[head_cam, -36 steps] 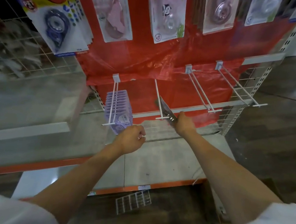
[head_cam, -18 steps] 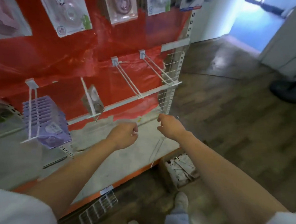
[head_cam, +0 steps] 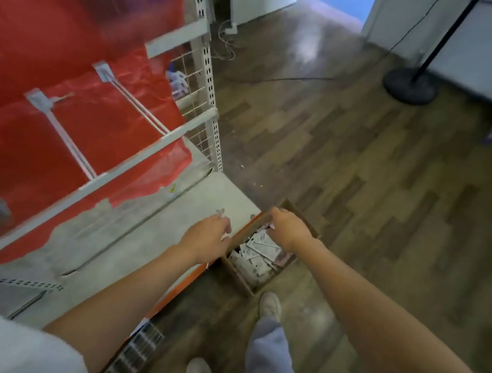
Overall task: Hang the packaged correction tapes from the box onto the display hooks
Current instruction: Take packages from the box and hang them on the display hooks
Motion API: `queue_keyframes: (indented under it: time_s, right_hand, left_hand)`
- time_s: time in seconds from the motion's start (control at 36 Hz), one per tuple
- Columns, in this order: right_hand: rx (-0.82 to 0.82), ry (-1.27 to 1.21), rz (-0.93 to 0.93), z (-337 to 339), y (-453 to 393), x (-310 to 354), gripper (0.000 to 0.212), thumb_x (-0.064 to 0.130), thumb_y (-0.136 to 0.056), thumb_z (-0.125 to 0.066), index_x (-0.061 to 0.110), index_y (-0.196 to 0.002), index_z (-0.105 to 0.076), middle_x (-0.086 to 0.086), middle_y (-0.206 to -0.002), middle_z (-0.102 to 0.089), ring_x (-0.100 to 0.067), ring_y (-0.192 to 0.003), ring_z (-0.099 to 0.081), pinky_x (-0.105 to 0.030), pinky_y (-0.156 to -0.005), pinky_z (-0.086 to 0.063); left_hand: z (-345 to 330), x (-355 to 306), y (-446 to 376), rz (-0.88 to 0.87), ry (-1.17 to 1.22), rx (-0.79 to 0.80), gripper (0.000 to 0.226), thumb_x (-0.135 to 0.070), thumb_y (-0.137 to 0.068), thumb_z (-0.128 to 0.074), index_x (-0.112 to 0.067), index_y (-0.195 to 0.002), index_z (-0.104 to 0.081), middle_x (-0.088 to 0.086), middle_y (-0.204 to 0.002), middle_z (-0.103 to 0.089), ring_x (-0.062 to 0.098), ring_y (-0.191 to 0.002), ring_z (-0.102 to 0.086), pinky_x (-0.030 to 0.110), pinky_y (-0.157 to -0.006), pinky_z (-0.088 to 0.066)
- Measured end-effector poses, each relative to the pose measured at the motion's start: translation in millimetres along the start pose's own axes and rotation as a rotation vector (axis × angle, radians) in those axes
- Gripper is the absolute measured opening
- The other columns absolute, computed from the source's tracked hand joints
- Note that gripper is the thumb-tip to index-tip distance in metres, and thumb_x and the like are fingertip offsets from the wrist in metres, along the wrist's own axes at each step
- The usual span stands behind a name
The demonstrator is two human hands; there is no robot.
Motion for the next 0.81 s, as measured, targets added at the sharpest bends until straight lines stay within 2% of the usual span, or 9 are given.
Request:
queue_keyframes:
  time_s: [0.08, 0.14, 0.28, 0.36, 0.47, 0.64, 0.69, 0.75, 0.81]
  right_hand:
    - [0.047, -0.016, -0.028, -18.1, -15.1, -36.6, 0.038, 0.015, -0.097, -0.048, 0.006, -0.133, -0.041, -0.015, -0.138, -0.045, -0.033, -0.127, -0.045, -0.041, -0.097, -0.044]
    - [0.085, -0.065, -0.072, -30.0, -24.8, -63.8, 0.043, 0.018, -0.097, -0.049, 0.007, -0.137, -0.038, -0.012, -0.143, -0.04, -0.031, -0.129, -0.043, -0.039, -0.1, -0.042]
    - [0.159, -0.226, -0.189, -62.6, -46.6, -132.1, 0.026, 0.021, -0.096, -0.049, 0.008, -0.118, -0.047, -0.013, -0.126, -0.048, -0.032, -0.116, -0.05, -0.036, -0.09, -0.043]
    - [0.155, -0.309, -0.266, -71.1, -58.1, -167.4, 0.031, 0.018, -0.094, -0.05, 0.01, -0.124, -0.05, -0.014, -0.129, -0.052, -0.032, -0.113, -0.053, -0.035, -0.088, -0.045]
    - [0.205, -0.297, -0.283, -80.2, -73.1, -193.8, 0.034, 0.014, -0.099, -0.042, 0.001, -0.131, -0.045, -0.017, -0.131, -0.051, -0.03, -0.121, -0.048, -0.029, -0.09, -0.038]
    - [0.205, -0.404, -0.34, -128.0, -126.9, -219.4, 0.034, 0.018, -0.095, -0.051, 0.006, -0.127, -0.047, -0.014, -0.121, -0.057, -0.029, -0.112, -0.055, -0.032, -0.09, -0.044]
    - [0.207, -0.431, -0.371, -150.2, -147.8, -224.3, 0.045, 0.019, -0.095, -0.053, 0.003, -0.135, -0.041, -0.014, -0.119, -0.059, -0.029, -0.109, -0.058, -0.033, -0.087, -0.046]
    - [0.226, -0.429, -0.385, -177.4, -171.0, -230.8, 0.051, 0.022, -0.095, -0.053, 0.003, -0.14, -0.038, -0.016, -0.13, -0.055, -0.028, -0.112, -0.057, -0.028, -0.079, -0.046]
    - [0.244, -0.412, -0.368, -206.4, -196.2, -237.2, 0.048, 0.024, -0.096, -0.054, 0.003, -0.137, -0.042, -0.016, -0.143, -0.045, -0.026, -0.115, -0.055, -0.021, -0.068, -0.041]
  left_hand:
    - [-24.3, -7.6, -26.7, 0.043, -0.015, 0.056, 0.024, -0.022, -0.094, -0.048, -0.009, -0.113, -0.056, 0.011, -0.117, -0.056, 0.028, -0.105, -0.056, 0.038, -0.088, -0.047]
    - [-41.9, -13.7, -44.4, 0.067, -0.027, 0.083, 0.024, -0.023, -0.094, -0.047, -0.01, -0.112, -0.055, 0.01, -0.115, -0.055, 0.028, -0.105, -0.055, 0.037, -0.088, -0.046]
    - [-95.2, -30.0, -85.5, 0.104, -0.026, 0.183, 0.02, -0.022, -0.096, -0.044, -0.011, -0.11, -0.055, 0.009, -0.115, -0.054, 0.026, -0.104, -0.055, 0.032, -0.085, -0.042]
    - [-126.1, -36.3, -105.5, 0.128, -0.009, 0.25, 0.023, -0.019, -0.094, -0.046, -0.01, -0.113, -0.055, 0.01, -0.12, -0.055, 0.025, -0.109, -0.054, 0.032, -0.091, -0.042]
    - [-158.6, -34.2, -123.6, 0.18, 0.009, 0.303, 0.03, -0.021, -0.095, -0.046, -0.011, -0.121, -0.054, 0.006, -0.125, -0.053, 0.022, -0.114, -0.053, 0.032, -0.096, -0.044]
    - [-204.0, -9.0, -161.7, 0.233, 0.038, 0.324, 0.026, -0.019, -0.095, -0.046, -0.013, -0.119, -0.055, 0.004, -0.122, -0.051, 0.022, -0.111, -0.054, 0.029, -0.089, -0.041]
    - [-226.9, 6.8, -176.7, 0.282, 0.074, 0.335, 0.025, -0.018, -0.094, -0.046, -0.011, -0.117, -0.055, 0.006, -0.12, -0.052, 0.023, -0.109, -0.054, 0.029, -0.088, -0.04]
    - [-256.5, 25.7, -194.8, 0.343, 0.136, 0.336, 0.025, -0.017, -0.093, -0.048, -0.011, -0.116, -0.056, 0.006, -0.119, -0.053, 0.024, -0.11, -0.054, 0.031, -0.089, -0.041]
    - [-286.9, 43.1, -214.3, 0.396, 0.195, 0.337, 0.025, -0.017, -0.092, -0.049, -0.012, -0.116, -0.056, 0.006, -0.117, -0.055, 0.024, -0.111, -0.053, 0.032, -0.09, -0.043]
Point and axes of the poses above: each hand's wrist, its own y-axis away from the middle knuckle, its own z-axis out of the back of the hand, x = y × z, the point moved 9 cm from there along -y, towards the middle knuckle
